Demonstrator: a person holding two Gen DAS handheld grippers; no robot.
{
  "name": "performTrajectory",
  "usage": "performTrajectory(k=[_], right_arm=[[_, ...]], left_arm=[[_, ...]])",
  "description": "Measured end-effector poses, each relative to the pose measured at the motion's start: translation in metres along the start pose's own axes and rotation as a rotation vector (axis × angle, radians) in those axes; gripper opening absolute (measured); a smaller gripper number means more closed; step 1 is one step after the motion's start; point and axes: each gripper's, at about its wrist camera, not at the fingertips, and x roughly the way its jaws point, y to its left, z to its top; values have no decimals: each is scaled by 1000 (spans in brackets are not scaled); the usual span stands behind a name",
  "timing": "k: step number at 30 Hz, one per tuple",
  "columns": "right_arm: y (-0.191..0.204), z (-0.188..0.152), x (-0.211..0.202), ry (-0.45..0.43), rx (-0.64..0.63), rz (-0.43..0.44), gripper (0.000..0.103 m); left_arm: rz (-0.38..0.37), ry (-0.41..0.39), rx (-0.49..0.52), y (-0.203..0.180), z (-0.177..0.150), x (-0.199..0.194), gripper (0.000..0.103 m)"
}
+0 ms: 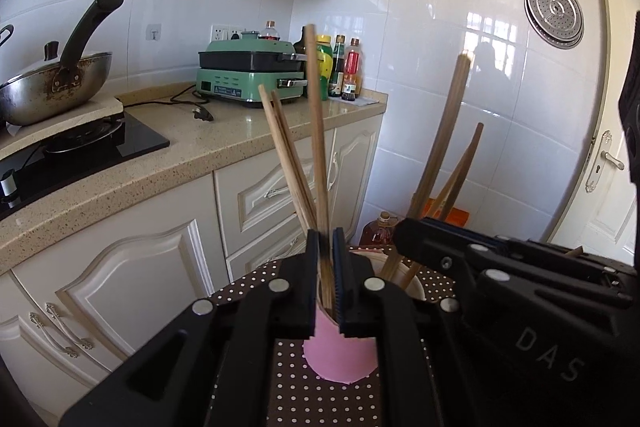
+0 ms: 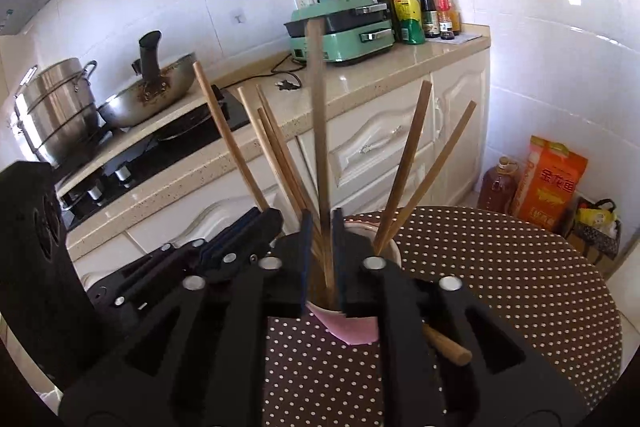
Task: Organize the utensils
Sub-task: 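Lower the chopsticks into the pink cup and open both grippers, then withdraw both grippers from the cup back to the chopstick pile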
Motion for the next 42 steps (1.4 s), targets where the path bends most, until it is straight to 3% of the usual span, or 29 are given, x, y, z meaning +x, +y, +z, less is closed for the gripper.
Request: performTrajectory(k=[2,4,9,19,29,34,36,42], right_arm=[[-1,3,-3,-8,13,18,32],[1,6,-7,-20,4,25,46],[13,16,-17,-46,-35,13,62],[20,44,-39,-71,-25,49,64],[21,77,-104,-141,-46,2,70],[18,84,-145,-178,-48,-32,75],[16,82,-161,-191,-44,-54,77],[8,66,-202,-225,-17,-100,81]], left_arm=[[9,3,7,2,2,-2,26],[13,-6,15,2,4,-6,26],[4,-12,11,2,14,-15,28],[20,-49,31,0,42,-37,28],[44,-121,52,-21,86,-96,33],[71,-149,67,-43,100,-134,42],[80,-159,56,-52,104,-150,50],[122,-180,85,-80,99,-192,56]])
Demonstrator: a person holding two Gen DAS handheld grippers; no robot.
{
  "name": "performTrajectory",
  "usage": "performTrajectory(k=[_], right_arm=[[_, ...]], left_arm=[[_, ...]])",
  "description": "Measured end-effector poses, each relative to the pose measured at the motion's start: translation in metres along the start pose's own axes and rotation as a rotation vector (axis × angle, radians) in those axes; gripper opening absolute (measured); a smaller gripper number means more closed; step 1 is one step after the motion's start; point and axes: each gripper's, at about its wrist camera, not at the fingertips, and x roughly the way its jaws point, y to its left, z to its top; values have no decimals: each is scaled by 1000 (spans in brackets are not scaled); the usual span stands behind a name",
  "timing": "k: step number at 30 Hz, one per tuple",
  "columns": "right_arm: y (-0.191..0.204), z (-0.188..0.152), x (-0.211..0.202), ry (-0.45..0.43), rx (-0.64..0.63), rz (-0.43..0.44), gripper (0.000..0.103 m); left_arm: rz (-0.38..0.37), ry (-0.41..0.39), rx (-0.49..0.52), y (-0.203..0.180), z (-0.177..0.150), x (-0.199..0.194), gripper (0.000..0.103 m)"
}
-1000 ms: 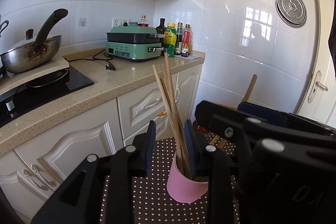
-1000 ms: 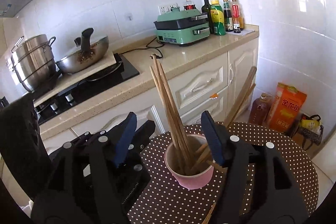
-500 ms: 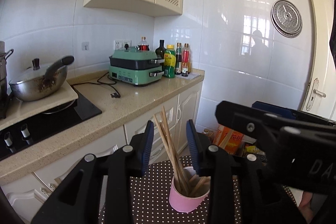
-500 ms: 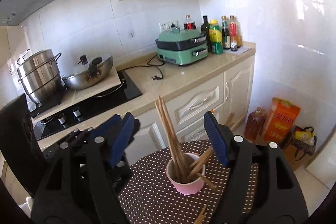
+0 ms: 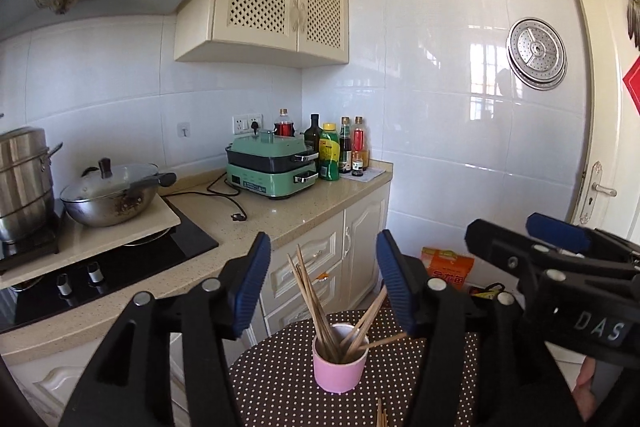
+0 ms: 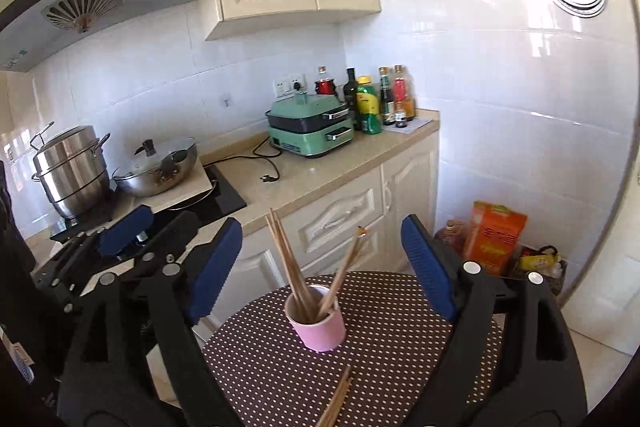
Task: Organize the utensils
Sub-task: 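Withdraw both grippers from the cup back to the chopstick pile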
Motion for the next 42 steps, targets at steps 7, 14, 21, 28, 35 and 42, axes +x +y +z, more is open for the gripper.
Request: performTrajectory(k=[7,14,21,28,35,42], right_arm=[[-15,-18,-29,24,26,-31,82],[-21,-49,-31,119,44,-69,82],[-21,-88,-13,262,68,-100,82],[-26,-134,26,444,112,-145,82],[-36,-184,64,640,145,-197,82],[-41,-227,94,817,178,-233,82]], left_arm=[[17,59,5,-16,-21,-30,59],[26,145,2,-12,-52,-41,60],[28,271,1,4,-92,-33,60],[18,401,2,20,-132,-13,60],[-16,528,15,28,-169,15,60],[-62,636,6,34,-199,41,60]])
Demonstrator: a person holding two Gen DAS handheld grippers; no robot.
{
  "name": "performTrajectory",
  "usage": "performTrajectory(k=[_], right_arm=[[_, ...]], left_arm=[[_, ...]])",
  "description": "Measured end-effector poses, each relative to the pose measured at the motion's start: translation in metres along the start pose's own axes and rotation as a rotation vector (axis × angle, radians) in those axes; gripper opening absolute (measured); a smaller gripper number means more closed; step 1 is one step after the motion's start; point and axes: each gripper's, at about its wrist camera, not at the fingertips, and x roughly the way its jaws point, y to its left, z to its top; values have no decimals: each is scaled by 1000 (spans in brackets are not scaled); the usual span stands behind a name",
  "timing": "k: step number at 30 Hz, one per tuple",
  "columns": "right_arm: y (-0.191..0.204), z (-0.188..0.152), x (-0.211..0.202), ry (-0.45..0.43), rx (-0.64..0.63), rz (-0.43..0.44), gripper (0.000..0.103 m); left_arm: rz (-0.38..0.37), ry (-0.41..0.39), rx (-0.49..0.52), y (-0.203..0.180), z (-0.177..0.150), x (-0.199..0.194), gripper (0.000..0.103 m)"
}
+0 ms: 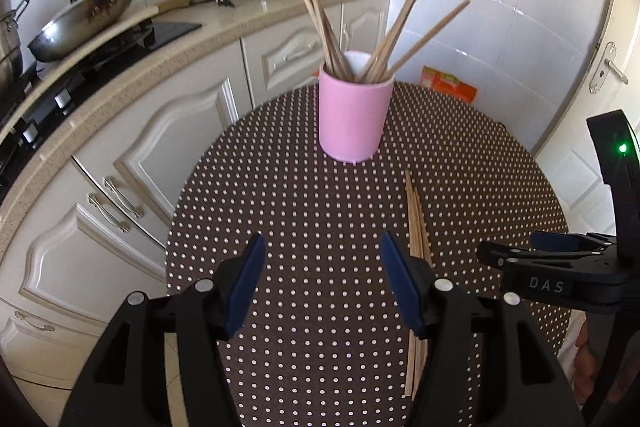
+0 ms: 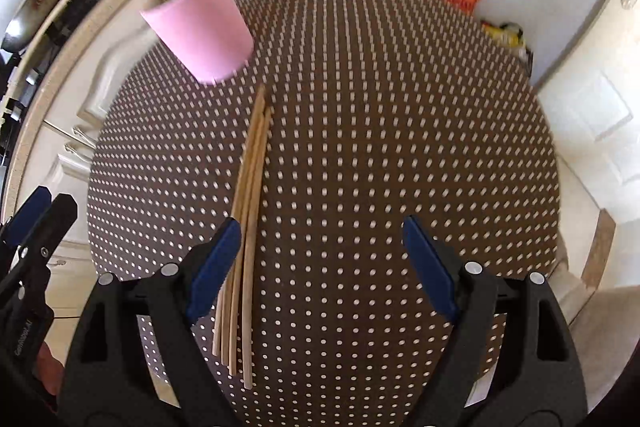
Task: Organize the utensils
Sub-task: 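Withdraw both grippers from the cup back to the chopstick pile, then grasp a chopstick with the right gripper while the left gripper grasps another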
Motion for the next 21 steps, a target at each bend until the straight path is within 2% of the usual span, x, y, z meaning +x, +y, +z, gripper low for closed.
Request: performTrajectory(k=[7,12,21], right_arm=[[9,0,30,92,-23,-42,82],[21,-1,43,126,-49,-36,82],[47,2,77,206,-81,-72,82]], left_arm=[[-12,83,22,7,-10,30,60],[-18,130,13,10,-14,46,60],[-33,146,6,11,-12,59,60]])
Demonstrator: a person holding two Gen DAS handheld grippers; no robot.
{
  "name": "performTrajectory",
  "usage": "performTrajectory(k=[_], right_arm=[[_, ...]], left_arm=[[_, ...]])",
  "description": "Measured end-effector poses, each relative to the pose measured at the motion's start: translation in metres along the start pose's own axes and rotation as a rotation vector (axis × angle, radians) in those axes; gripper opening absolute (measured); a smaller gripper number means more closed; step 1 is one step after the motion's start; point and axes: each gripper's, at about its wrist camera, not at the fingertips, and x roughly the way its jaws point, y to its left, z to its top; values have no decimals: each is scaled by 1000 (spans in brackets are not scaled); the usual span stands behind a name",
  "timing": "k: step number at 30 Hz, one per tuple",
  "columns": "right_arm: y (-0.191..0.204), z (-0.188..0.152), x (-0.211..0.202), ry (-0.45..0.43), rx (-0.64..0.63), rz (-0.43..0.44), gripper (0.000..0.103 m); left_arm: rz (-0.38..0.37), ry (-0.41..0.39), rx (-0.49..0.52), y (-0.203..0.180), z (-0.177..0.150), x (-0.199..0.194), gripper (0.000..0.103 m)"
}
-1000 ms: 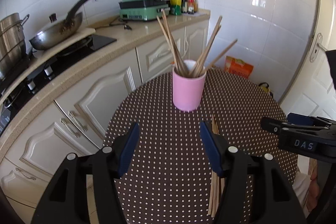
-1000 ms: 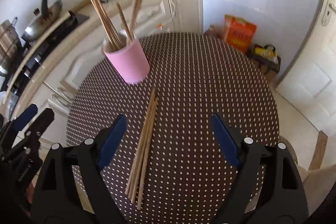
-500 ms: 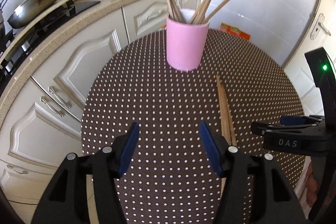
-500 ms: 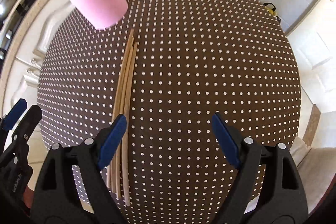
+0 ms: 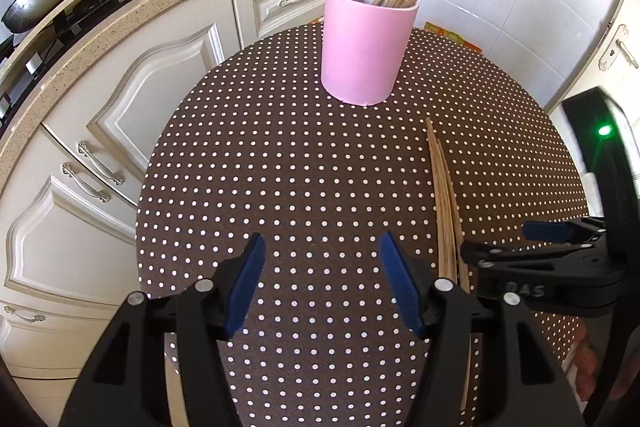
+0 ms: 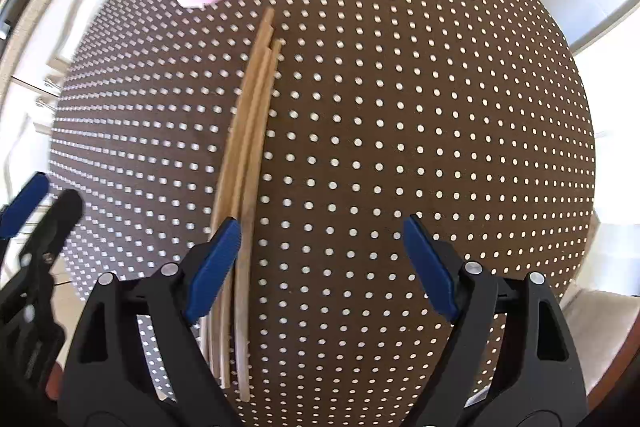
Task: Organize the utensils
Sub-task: 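Grasp a chopstick with the right gripper while the left gripper grasps another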
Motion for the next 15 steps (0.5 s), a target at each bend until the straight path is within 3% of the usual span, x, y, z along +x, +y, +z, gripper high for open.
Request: performTrajectory(k=[3,5,8,9,12,15], right_arm=[[5,16,10,32,19,-1,82],[9,21,12,33,14,-34,77],[15,36,8,-4,-7,-47,44],[14,39,7,-14,-9,-47,29],[0,44,6,-20,32,-15,12],[-24,46,7,-21,97,87,8]], left_arm=[[-4,3,10,-4,2,2,60],[-12,7,15,-7,4,4,60],[-35,25,23,-12,7,10,60],[-43,32,25,-13,8,12,60],[-72,61,36,-20,11,23,60],[-100,99,50,-29,13,35,60]])
